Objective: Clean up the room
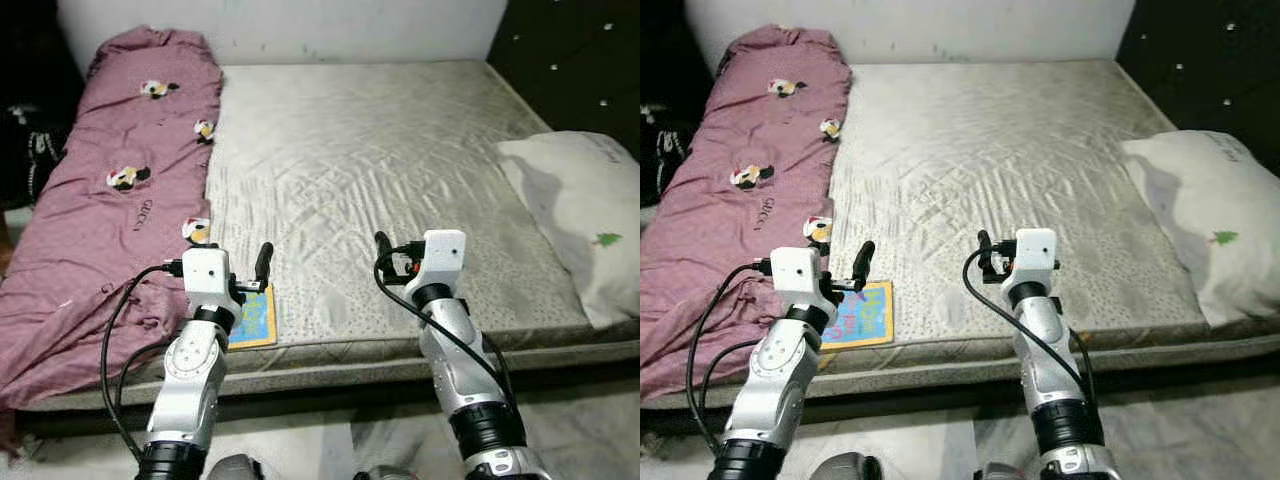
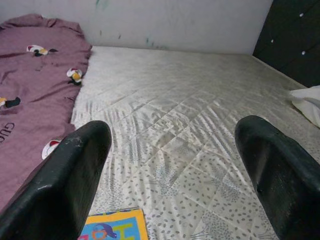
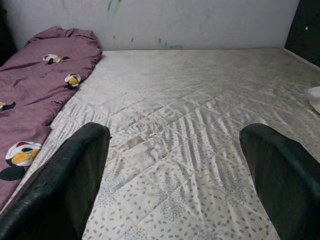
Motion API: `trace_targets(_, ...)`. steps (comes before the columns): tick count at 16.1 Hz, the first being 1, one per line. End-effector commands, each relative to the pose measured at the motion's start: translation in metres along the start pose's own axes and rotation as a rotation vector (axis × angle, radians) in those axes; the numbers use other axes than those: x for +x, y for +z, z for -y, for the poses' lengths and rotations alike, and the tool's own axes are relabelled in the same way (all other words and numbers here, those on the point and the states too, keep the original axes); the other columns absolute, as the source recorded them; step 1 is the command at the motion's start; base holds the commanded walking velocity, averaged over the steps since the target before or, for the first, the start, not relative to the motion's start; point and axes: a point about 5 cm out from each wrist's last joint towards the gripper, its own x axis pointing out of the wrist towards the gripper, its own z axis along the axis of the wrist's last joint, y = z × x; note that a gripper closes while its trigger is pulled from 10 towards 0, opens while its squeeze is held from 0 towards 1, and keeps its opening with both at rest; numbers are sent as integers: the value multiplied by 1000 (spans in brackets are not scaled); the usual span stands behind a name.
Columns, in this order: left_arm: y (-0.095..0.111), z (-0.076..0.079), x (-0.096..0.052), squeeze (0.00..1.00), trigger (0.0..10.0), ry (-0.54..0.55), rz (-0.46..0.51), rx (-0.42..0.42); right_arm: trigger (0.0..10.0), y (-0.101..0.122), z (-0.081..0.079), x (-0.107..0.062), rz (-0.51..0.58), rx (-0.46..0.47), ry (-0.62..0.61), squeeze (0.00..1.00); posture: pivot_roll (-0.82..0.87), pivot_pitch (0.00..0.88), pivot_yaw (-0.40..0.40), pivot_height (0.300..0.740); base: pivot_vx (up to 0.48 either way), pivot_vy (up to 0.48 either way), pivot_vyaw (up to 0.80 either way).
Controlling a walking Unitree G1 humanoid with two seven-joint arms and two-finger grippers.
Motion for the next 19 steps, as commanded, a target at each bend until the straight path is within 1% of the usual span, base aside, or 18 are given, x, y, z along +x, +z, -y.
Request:
trace_targets(1,3,0,-1,0,10000,-1,13,-1,10000,1,2,0,-1,0,-7,0,-15,39,-19,740,270,0,0)
trace_targets(7,2,0,-1,0,10000,-2,2,2,10000,1,2,0,0,-3,-10,0,-15,44,-19,740,271,0,0)
trace_targets(8,2,0,-1,0,10000,2,1,5,10000,1,1,1,0,-3,-11,0,-14,45,-20,740,0,0,0)
trace_targets(11,2,1,-1,0,10000,-6,0,1,10000,1,1,1,1,-4,-10,0,-13,46,-21,740,254,0,0)
trace_targets(12,1,0,-1,0,10000,9,-7,12,10000,1,1,1,0,-4,-11,0,-13,46,-21,740,0,0,0)
trace_targets(15,1,-1,0,0,10000,15,-8,11,10000,1,1,2,-3,-1,-14,0,-14,47,-18,740,0,0,0)
trace_targets(19,1,-1,0,0,10000,19,-9,12,10000,1,1,2,-3,6,-15,0,-12,49,-20,740,0,0,-633)
